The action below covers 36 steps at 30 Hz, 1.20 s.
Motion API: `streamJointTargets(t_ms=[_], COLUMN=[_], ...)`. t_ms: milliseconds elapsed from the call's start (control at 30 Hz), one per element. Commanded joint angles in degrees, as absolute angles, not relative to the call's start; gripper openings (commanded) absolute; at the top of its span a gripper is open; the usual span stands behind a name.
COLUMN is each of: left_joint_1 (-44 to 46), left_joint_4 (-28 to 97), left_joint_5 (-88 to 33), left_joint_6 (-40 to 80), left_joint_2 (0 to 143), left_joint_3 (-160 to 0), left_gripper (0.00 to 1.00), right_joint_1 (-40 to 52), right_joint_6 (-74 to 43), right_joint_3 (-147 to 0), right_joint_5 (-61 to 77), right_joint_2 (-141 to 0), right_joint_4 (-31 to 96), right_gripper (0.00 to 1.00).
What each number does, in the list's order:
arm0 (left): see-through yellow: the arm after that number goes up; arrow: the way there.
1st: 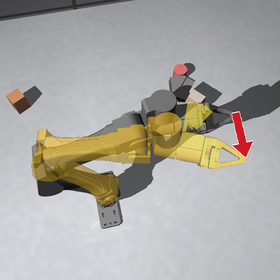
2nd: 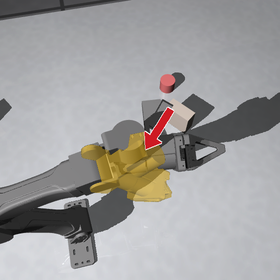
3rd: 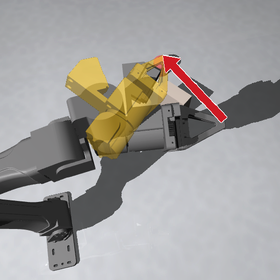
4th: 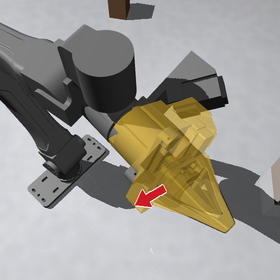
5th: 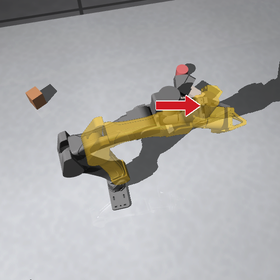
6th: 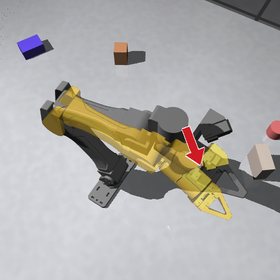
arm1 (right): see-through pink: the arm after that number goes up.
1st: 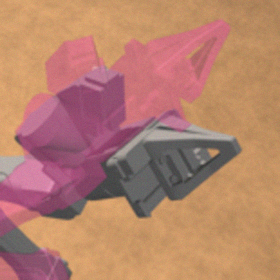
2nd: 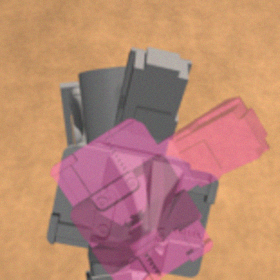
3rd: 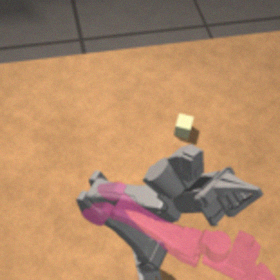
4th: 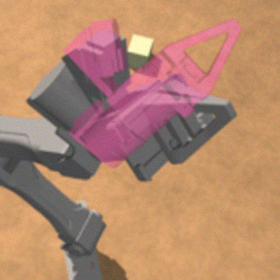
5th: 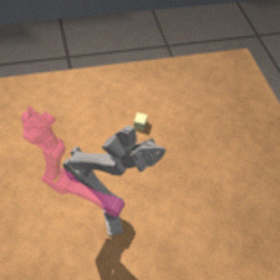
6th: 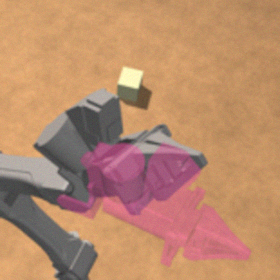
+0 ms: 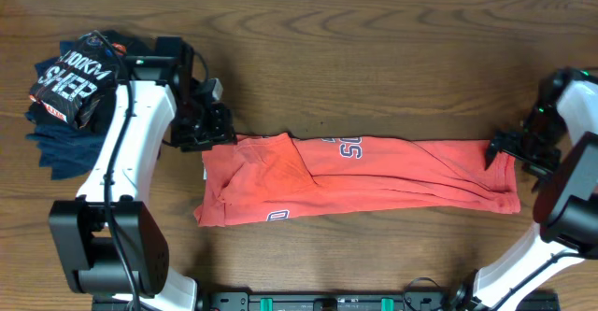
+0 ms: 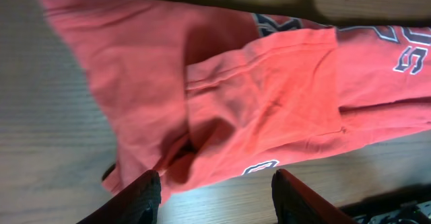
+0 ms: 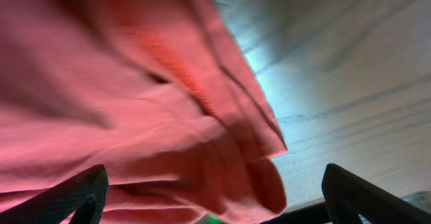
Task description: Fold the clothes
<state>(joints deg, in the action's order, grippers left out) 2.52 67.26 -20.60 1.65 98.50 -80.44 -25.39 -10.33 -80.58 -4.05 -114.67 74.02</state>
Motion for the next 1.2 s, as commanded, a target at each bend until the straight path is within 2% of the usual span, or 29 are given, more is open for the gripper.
streamJointTargets(t_ms=[0, 333, 533, 833, 1000, 1100, 1167], left_joint_1=[5.7, 17.3, 20.1, 20.6, 20.6, 20.7, 20.7], left_joint_4=[65.8, 45.1, 40.6, 40.8, 40.9, 40.8, 40.8], left_joint_5=[-20.6, -20.1, -13.3, -13.0, -13.0, -13.6, -15.2], left_joint_6=[2.9, 9.1, 15.4, 18.3, 18.3, 18.3, 18.3], left_joint_2=[98.6, 99.9, 104.8, 111.9, 111.9, 111.9, 111.9], left_joint_3=[-80.5, -76.1, -76.1, -76.1, -76.1, -76.1, -76.1], left_gripper=[0.55, 0.55, 0.55, 0.54, 0.43, 0.27, 0.12], right_joint_1=[-29.3, -30.7, -30.0, -29.6, -29.6, -29.6, -29.6], right_joint_6=[-9.1, -8.9, -8.9, -8.9, -8.9, -8.9, -8.9], right_joint_3=[-80.1, -80.1, -80.1, -80.1, -80.1, -80.1, -80.1], right_joint_5=[-0.2, 0.7, 0.7, 0.7, 0.7, 0.7, 0.7], right_joint_2=[-113.0, -113.0, -113.0, -113.0, -113.0, -113.0, -113.0], right_joint_4=[73.8, 72.9, 72.8, 72.6, 72.6, 72.5, 72.4], right_gripper=[0.99, 0.99, 0.99, 0.99, 0.99, 0.99, 0.99])
